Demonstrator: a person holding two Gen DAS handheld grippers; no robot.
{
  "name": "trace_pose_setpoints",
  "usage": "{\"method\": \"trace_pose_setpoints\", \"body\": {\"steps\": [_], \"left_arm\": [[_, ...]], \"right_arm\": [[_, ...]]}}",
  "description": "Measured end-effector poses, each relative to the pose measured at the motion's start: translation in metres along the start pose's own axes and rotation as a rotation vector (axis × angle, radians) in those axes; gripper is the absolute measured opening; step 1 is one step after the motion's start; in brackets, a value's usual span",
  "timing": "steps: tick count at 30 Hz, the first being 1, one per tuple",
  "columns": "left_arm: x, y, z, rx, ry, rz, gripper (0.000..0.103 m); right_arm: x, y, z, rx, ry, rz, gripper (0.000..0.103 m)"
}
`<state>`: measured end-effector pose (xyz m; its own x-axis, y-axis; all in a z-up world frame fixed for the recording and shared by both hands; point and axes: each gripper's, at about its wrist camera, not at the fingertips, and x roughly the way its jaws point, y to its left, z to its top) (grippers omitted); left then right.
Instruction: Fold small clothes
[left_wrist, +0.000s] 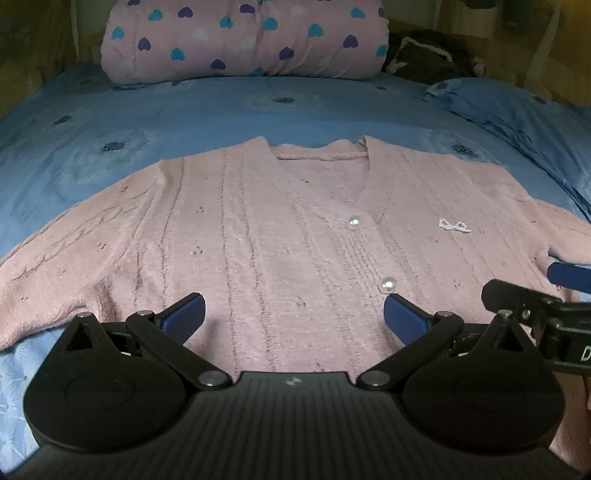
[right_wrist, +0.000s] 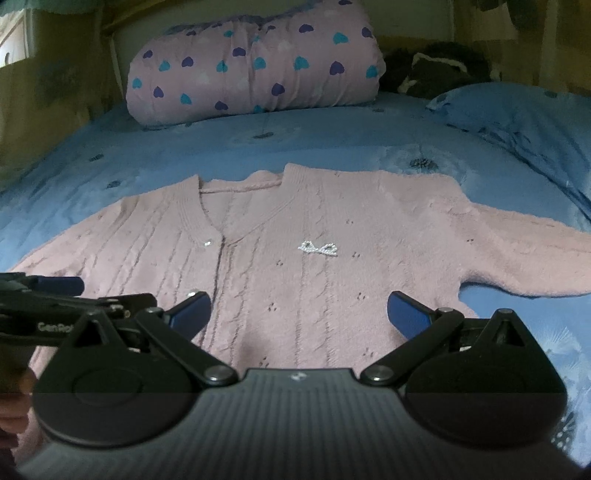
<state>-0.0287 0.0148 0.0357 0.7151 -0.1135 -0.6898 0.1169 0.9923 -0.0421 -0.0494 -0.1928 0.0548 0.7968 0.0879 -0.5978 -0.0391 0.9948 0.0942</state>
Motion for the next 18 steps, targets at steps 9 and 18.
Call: {"method": "trace_pose_setpoints", "body": {"steps": [9,18], "left_arm": [[0.001,0.009,0.004,-0.042,0.012,0.001,0.103],[0.006,0.014,0.005,-0.068,0.029,0.013,0.103]], "right_arm": [[-0.001,-0.006,0.001,-0.031,0.008,0.010,0.103],[0.006,-0.040,0.015,-0.036,0.030,-0.061,0.103]]}}
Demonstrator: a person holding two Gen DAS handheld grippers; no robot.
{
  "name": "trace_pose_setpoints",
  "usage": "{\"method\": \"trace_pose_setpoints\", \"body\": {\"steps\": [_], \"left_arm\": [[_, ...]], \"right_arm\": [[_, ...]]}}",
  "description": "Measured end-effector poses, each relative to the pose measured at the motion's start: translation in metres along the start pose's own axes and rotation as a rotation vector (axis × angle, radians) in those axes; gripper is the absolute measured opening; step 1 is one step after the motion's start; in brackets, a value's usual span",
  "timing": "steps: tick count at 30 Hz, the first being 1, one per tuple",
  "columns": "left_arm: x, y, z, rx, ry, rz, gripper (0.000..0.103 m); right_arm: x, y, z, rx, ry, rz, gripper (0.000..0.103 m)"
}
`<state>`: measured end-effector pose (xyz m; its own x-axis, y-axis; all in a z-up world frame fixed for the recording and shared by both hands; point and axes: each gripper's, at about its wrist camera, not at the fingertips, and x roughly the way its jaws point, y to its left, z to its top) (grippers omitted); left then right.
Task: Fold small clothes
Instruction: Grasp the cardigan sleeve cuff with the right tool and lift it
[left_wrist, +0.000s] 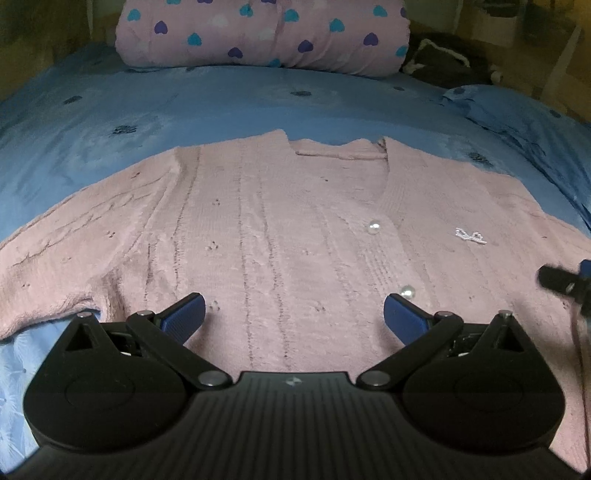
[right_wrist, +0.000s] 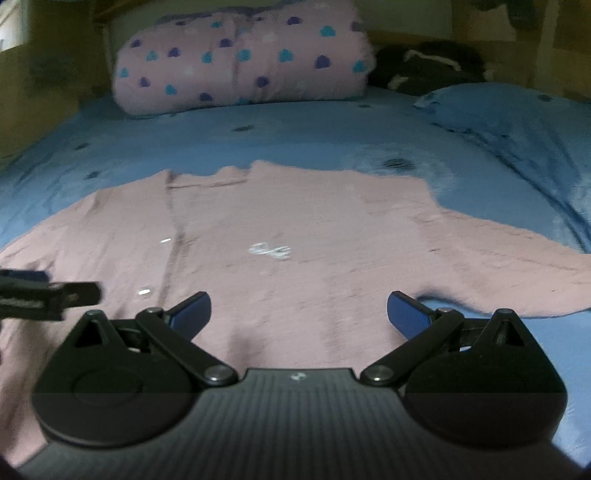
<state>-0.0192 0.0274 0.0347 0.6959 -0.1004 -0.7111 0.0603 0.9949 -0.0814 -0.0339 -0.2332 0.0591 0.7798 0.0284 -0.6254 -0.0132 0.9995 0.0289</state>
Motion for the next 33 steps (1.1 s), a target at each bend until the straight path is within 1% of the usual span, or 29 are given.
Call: {"method": "trace_pose_setpoints", "body": {"steps": [4,9,14,18,21,24,29,33], "left_arm": [[0.005,0.002,-0.001,-0.007,0.011,0.010,0.103],[0.010,0.001,-0.002,-0.004,0.022,0.017,0.103],[0.016,-0.003,-0.004,0.008,0.030,0.032,0.103],[0.021,-0.005,-0.007,0.026,0.030,0.048,0.103],[0.024,-0.006,-0.008,0.038,0.027,0.058,0.103],[0.026,-0.007,-0.008,0.038,0.026,0.062,0.103],[0.028,-0.008,-0.007,0.050,0.029,0.067,0.103],[0.030,-0.009,-0.008,0.060,0.028,0.065,0.103]], "right_arm": [[0.003,-0.030,0.008,0.055,0.002,-0.064,0.103],[0.006,-0.081,0.012,0.197,0.023,-0.154,0.103],[0.008,-0.134,0.005,0.360,0.024,-0.271,0.103],[0.014,-0.161,-0.001,0.411,0.013,-0.355,0.103],[0.022,-0.177,-0.008,0.464,0.032,-0.376,0.103],[0.031,-0.190,-0.017,0.529,0.043,-0.364,0.103],[0.038,-0.200,-0.018,0.546,0.002,-0.364,0.103],[0.041,-0.213,-0.016,0.629,-0.054,-0.346,0.103]]}}
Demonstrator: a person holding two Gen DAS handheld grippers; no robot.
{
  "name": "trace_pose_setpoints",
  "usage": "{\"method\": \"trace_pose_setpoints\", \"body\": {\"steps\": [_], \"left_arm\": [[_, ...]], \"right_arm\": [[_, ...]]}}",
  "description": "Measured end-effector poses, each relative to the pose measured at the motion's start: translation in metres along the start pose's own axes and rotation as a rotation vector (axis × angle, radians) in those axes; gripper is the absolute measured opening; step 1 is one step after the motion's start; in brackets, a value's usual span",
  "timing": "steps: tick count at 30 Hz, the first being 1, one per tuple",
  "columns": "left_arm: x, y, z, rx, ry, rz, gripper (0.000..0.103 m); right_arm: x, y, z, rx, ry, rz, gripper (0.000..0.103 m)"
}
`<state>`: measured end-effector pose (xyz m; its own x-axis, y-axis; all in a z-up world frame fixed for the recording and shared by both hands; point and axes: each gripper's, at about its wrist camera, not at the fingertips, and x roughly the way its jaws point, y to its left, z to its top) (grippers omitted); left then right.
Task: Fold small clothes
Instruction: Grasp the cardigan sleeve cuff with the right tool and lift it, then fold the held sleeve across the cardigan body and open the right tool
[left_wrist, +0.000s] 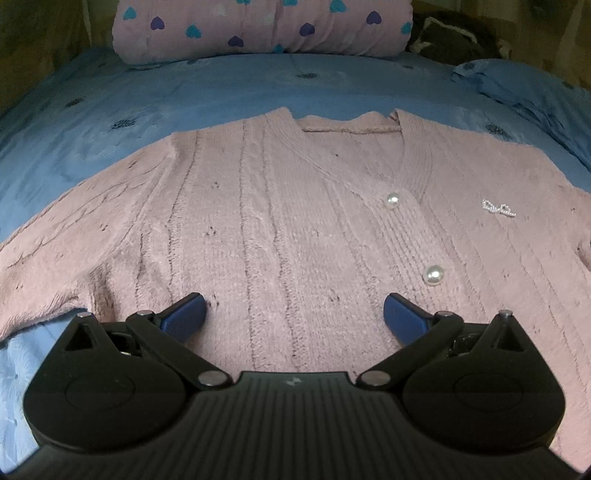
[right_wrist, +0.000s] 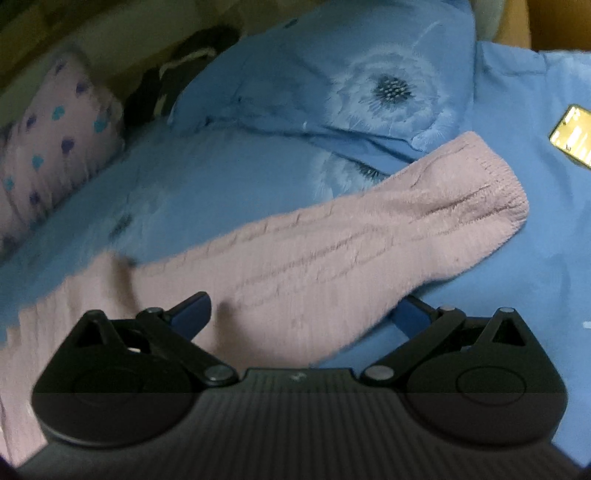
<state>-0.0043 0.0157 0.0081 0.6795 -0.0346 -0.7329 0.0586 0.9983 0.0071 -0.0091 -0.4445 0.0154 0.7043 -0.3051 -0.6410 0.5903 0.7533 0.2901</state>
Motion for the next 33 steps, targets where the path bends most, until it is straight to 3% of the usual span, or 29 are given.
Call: {"method": "trace_pose_setpoints", "body": {"steps": [6,7,8,9,11,12,14,20,28,33], "left_arm": [[0.002,-0.002,0.000,0.007,0.006,0.005,0.103],[0.002,-0.002,0.000,0.008,0.007,0.004,0.103],[0.003,-0.002,0.000,0.007,0.008,0.002,0.103],[0.003,-0.002,0.001,0.008,0.009,0.000,0.103],[0.004,-0.001,0.001,0.010,0.012,-0.001,0.103],[0.004,-0.001,0.002,0.011,0.015,-0.002,0.103],[0.003,0.001,0.004,0.008,0.020,-0.008,0.103],[-0.004,0.004,0.005,0.000,0.014,-0.025,0.103],[-0.025,0.018,0.008,-0.010,-0.029,-0.017,0.103],[-0.034,0.035,0.012,-0.039,-0.036,0.010,0.103]], "right_arm": [[0.008,-0.006,0.007,0.060,-0.060,0.028,0.103],[0.008,-0.005,0.008,0.054,-0.066,0.025,0.091],[0.007,-0.003,0.009,0.045,-0.077,0.015,0.070],[0.007,-0.003,0.010,0.040,-0.077,0.002,0.063],[0.006,-0.005,0.014,0.058,-0.068,0.018,0.020],[0.005,-0.007,0.017,0.077,-0.059,0.040,0.014],[-0.001,-0.006,0.021,0.101,-0.067,0.067,0.013],[-0.039,0.031,0.033,-0.008,-0.145,0.178,0.011],[-0.103,0.117,0.038,-0.227,-0.234,0.362,0.011],[-0.122,0.178,0.012,-0.381,-0.238,0.445,0.011]]}}
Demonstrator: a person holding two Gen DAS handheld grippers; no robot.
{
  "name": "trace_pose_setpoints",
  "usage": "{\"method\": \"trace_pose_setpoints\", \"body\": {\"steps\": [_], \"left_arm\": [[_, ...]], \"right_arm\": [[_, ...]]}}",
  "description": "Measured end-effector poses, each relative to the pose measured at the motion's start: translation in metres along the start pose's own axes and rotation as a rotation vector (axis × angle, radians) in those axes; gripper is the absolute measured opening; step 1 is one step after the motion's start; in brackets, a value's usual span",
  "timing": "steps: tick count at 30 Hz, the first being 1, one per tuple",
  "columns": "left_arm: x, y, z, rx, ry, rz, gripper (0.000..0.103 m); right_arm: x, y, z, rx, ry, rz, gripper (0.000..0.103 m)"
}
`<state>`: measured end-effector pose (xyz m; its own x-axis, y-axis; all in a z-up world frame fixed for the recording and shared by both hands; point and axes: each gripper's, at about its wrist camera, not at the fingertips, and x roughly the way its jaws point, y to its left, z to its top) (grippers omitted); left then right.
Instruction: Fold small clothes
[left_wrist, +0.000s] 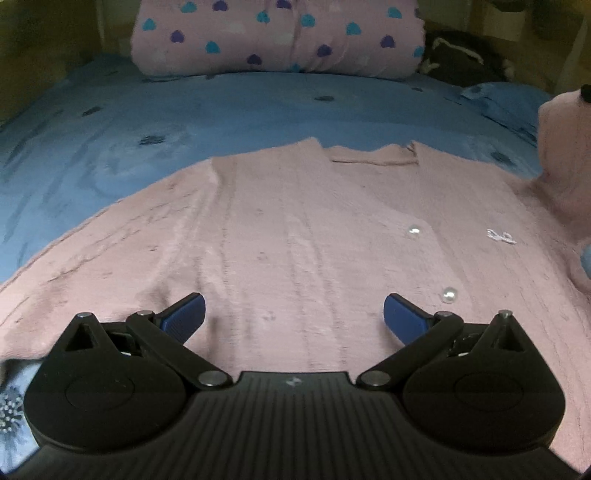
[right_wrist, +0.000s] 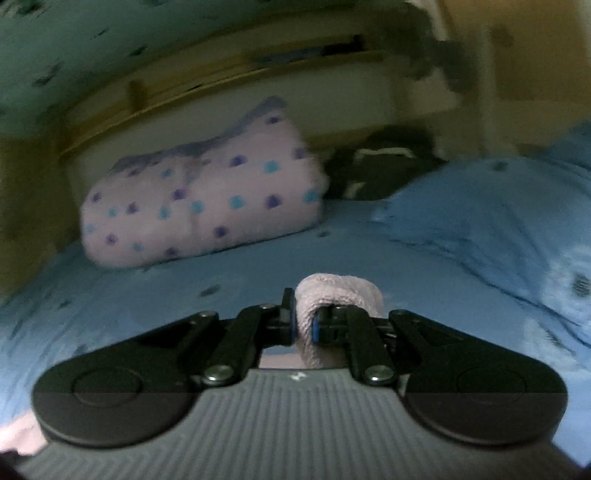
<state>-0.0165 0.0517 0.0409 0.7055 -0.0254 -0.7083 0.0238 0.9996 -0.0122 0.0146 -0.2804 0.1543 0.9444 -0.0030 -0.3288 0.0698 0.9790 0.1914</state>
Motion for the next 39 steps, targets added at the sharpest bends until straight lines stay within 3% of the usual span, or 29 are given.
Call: {"method": "trace_pose_setpoints", "body": {"steps": [7,18,19,22,23,29,39], "left_arm": [[-0.002,0.023,0.004,-0.067,0.014,0.018,0.103],[0.008,0.014,0.009,-0.073,0.031,0.025,0.103],[0.010,0.014,0.009,-0.073,0.030,0.024,0.103],[0.010,0.013,0.008,-0.066,0.027,0.022,0.103],[0.010,0.012,0.008,-0.062,0.026,0.023,0.103],[0.007,0.007,0.004,-0.049,0.043,-0.048,0.103],[-0.009,-0.038,-0.016,0.119,-0.015,-0.059,0.103]], "right_arm": [[0.026,0.061,-0.038,-0.047,0.083,0.099,0.011],[0.046,0.099,-0.120,-0.083,0.367,0.227,0.015],[0.043,0.098,-0.123,-0.070,0.372,0.227,0.016],[0.037,0.089,-0.128,0.009,0.389,0.208,0.046],[0.038,0.087,-0.127,0.032,0.392,0.215,0.049],[0.017,0.081,-0.121,0.031,0.404,0.263,0.050],[-0.031,0.056,-0.094,-0.058,0.348,0.231,0.050]]}}
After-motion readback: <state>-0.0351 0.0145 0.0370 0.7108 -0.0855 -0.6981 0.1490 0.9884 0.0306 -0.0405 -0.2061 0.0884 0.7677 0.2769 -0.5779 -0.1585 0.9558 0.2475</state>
